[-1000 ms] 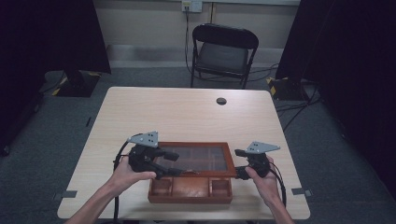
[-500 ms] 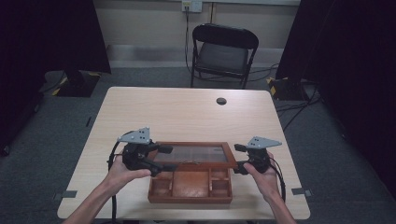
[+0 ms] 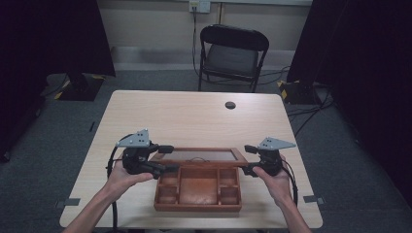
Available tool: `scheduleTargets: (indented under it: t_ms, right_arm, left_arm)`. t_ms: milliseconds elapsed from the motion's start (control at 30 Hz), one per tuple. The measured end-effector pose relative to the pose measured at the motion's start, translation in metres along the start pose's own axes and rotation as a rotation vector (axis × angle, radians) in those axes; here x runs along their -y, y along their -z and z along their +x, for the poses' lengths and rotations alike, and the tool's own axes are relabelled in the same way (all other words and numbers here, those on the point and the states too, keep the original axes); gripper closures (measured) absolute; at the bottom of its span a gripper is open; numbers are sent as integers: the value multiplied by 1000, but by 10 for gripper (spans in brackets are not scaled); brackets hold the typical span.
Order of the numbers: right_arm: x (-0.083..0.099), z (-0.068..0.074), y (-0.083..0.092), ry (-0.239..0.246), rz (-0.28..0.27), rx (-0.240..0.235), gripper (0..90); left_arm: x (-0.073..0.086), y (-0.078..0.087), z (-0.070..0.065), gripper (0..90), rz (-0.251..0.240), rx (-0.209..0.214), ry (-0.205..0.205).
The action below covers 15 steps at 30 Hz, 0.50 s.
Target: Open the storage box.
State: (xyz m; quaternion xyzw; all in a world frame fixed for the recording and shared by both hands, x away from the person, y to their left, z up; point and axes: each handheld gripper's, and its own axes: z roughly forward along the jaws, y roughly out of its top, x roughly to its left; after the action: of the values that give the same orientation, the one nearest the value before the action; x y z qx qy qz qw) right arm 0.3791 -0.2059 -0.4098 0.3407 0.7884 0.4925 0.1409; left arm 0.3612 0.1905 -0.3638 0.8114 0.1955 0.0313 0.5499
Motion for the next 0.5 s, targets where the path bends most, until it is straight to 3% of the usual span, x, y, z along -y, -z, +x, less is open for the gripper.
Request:
scheduleTargets:
  t_ms: [233, 500]
  right_arm:
    - [-4, -1, 0, 0, -25, -13, 280]
    - [-6, -4, 1, -18, -46, -29, 304]
  left_arm:
    - [3, -1, 3, 296, 10, -28, 1]
    - [8, 3, 11, 361, -25, -70, 21]
